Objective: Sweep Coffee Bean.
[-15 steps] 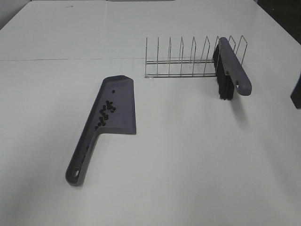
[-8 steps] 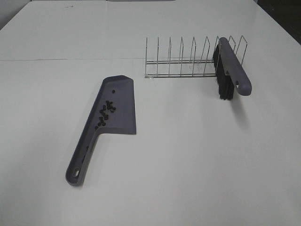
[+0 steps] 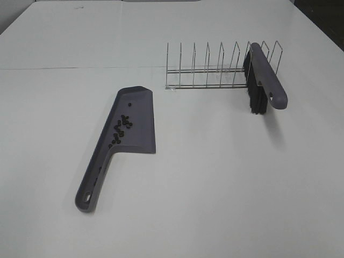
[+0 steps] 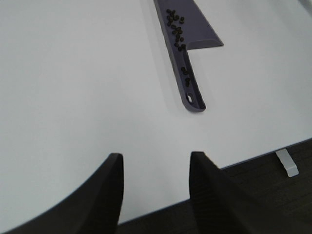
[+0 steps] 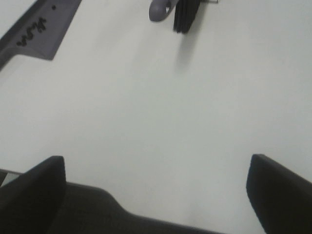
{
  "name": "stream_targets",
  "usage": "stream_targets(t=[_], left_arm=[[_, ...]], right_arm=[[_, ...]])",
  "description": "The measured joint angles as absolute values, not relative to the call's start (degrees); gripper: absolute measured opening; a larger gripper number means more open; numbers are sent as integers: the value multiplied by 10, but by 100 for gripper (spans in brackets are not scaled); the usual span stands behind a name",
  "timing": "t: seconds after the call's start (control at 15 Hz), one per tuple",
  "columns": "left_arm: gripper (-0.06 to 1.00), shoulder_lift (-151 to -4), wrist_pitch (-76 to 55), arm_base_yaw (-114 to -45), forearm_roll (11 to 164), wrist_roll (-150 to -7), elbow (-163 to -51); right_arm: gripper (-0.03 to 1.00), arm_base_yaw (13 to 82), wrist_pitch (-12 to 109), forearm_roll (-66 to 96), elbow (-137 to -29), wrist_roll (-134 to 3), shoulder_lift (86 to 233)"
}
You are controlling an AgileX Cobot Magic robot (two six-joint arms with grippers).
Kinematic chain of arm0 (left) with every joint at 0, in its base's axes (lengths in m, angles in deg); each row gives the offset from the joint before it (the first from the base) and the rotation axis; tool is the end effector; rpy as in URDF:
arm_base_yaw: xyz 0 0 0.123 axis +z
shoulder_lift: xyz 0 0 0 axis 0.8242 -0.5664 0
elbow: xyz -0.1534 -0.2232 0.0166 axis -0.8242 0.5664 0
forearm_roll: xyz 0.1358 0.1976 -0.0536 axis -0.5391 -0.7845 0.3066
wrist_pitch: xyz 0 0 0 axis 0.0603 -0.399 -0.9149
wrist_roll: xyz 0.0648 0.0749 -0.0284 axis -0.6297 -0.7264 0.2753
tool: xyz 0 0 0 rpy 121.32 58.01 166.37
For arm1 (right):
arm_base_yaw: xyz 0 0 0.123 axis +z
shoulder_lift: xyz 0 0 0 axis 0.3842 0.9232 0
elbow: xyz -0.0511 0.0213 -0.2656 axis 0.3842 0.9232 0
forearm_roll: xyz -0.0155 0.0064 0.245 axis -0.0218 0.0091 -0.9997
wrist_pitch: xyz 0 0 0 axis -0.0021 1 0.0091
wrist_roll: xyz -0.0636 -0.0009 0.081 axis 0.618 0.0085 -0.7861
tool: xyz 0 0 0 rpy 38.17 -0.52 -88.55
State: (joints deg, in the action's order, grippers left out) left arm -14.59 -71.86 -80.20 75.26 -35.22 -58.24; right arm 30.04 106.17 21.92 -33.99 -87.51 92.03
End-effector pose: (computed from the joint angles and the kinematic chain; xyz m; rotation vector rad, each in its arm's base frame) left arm 0.0281 -0.0152 0.2682 0.3159 2.2628 -0.3365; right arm 0.0183 0.0037 0.2709 -0.1595 2.1969 0.0820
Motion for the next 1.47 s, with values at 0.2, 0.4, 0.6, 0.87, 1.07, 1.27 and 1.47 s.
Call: stream_targets(t=[0.2, 0.4, 0.6, 0.87, 1.07, 1.27, 1.47], left_arm=[[39, -134, -692, -802, 753, -409, -573], [39, -134, -676, -802, 766, -446, -561], [39, -134, -676, -802, 771, -454, -561], [39, -134, -676, -802, 781, -470, -561], [39, -134, -676, -802, 786, -481, -561], [39, -134, -676, -802, 786, -483, -561], [39, -134, -676, -802, 786, -483, -561]], right_arm=[[86, 300, 1049, 220, -336, -872, 862], [86, 300, 1014, 204, -320, -870, 861], [86, 300, 1006, 191, -318, -850, 861], [86, 300, 1004, 175, -318, -816, 861], [86, 300, 1004, 175, -318, -813, 861], [86, 300, 1004, 175, -318, -813, 861], [86, 300, 1004, 175, -318, -813, 861]])
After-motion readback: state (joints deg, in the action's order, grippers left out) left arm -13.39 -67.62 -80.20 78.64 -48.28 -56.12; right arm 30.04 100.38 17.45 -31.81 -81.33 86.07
